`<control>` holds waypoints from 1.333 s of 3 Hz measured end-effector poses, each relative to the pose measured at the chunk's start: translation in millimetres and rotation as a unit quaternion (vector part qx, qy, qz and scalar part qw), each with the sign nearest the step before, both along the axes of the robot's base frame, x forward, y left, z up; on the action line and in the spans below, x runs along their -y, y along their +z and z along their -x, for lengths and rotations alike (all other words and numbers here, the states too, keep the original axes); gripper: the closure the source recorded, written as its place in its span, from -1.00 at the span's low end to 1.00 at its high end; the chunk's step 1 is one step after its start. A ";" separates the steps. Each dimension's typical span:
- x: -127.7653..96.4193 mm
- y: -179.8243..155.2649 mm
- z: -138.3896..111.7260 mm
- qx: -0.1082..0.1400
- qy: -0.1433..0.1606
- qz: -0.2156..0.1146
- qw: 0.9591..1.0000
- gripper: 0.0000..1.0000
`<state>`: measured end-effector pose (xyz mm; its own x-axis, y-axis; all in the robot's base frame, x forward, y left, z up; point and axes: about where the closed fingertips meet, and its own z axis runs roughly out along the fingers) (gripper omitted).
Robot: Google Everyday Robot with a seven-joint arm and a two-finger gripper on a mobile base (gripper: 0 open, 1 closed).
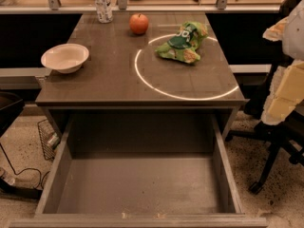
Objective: Place green rice chip bag into top drawer
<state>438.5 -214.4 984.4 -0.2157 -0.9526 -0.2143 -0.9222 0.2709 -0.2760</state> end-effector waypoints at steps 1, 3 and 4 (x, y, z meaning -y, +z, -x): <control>0.0 0.1 0.0 0.000 0.000 0.000 1.000 -1.00; 20.3 0.0 -77.9 0.070 -0.065 -0.106 0.990 -1.00; 25.3 17.3 -138.6 0.127 -0.132 -0.192 0.964 -1.00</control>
Offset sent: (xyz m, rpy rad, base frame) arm 0.0852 -0.0329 0.0002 0.1980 -0.1320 -0.0790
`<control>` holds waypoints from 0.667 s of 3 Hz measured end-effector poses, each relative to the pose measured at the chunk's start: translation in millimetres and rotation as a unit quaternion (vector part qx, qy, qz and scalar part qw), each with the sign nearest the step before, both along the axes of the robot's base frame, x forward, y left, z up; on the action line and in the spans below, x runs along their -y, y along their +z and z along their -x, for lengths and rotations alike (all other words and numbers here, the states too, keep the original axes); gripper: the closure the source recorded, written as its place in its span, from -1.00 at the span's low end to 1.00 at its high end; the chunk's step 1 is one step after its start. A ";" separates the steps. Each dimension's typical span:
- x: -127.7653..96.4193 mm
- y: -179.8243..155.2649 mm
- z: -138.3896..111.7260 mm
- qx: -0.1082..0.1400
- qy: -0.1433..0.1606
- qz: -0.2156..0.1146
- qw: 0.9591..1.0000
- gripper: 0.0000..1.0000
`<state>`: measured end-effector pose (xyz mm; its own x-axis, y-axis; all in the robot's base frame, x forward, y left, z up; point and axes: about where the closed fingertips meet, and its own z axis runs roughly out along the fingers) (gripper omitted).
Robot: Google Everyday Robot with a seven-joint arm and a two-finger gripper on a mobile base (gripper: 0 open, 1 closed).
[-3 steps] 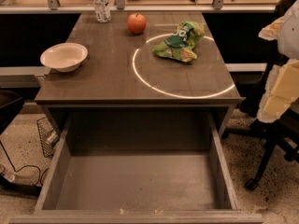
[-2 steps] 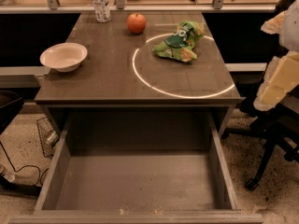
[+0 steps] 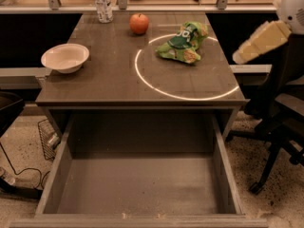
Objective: Place green rice chip bag into top drawer
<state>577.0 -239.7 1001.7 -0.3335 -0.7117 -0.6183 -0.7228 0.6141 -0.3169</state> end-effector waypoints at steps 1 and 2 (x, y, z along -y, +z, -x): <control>-2.4 29.3 -53.8 0.052 -0.076 -0.065 0.994 -1.00; -5.2 43.1 -73.0 0.064 -0.127 -0.113 0.983 -1.00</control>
Offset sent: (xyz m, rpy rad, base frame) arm 0.0629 0.0028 0.0342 0.1514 -0.1210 -0.1824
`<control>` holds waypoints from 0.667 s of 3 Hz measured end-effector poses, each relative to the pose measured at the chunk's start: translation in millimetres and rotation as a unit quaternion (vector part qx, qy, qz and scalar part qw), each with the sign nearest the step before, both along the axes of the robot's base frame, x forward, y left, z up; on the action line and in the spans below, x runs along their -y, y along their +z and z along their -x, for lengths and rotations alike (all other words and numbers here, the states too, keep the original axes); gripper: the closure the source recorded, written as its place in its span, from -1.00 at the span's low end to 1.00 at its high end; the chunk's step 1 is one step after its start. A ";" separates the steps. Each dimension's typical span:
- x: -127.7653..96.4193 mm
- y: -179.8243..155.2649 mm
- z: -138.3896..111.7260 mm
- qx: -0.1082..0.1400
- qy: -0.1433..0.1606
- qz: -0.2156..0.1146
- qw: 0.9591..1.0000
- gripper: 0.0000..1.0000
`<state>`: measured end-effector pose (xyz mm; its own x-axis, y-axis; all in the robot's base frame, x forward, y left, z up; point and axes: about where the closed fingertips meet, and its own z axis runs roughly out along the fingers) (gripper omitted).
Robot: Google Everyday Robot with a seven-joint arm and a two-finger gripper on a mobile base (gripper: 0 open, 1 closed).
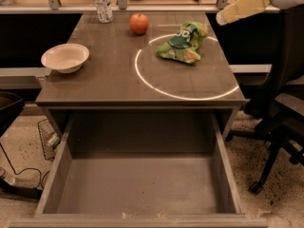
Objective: Place green rice chip bag into top drawer
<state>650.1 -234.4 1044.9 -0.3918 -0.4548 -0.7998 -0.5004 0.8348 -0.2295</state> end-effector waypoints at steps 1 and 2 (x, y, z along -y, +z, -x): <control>-0.1 0.0 0.0 0.000 0.000 0.000 1.000 -1.00; -2.3 -17.8 -11.7 -0.017 -0.019 0.012 1.000 -1.00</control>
Offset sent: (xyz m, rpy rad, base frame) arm 0.0430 0.0046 -0.0676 -0.0887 0.1333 -0.1475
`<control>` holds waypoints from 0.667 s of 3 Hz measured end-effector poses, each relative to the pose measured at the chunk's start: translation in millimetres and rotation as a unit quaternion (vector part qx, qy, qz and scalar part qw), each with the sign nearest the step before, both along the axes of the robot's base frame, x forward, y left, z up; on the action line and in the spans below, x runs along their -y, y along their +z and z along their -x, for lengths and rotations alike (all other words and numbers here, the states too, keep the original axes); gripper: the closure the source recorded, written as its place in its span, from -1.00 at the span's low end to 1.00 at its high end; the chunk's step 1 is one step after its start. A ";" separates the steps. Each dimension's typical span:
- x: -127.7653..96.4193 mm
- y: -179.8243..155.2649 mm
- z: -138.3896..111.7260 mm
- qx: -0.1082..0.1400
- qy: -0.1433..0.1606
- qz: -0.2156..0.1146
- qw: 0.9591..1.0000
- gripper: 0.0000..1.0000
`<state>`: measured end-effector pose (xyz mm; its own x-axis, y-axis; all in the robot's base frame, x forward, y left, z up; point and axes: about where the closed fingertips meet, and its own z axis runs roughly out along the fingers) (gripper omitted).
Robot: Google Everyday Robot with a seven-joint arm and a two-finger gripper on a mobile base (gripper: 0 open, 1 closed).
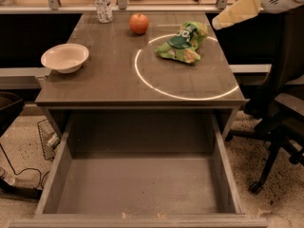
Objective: Place green rice chip bag into top drawer
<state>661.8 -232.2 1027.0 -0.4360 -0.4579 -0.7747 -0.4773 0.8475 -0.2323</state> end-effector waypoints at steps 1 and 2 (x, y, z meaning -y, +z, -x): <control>0.4 -49.1 -34.7 -0.035 -0.053 0.023 0.998 -1.00; -2.0 -95.5 -66.4 -0.063 -0.109 0.030 0.992 -1.00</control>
Offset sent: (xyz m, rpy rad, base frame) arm 0.1001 0.0044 -0.1504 0.0946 0.2323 -0.4963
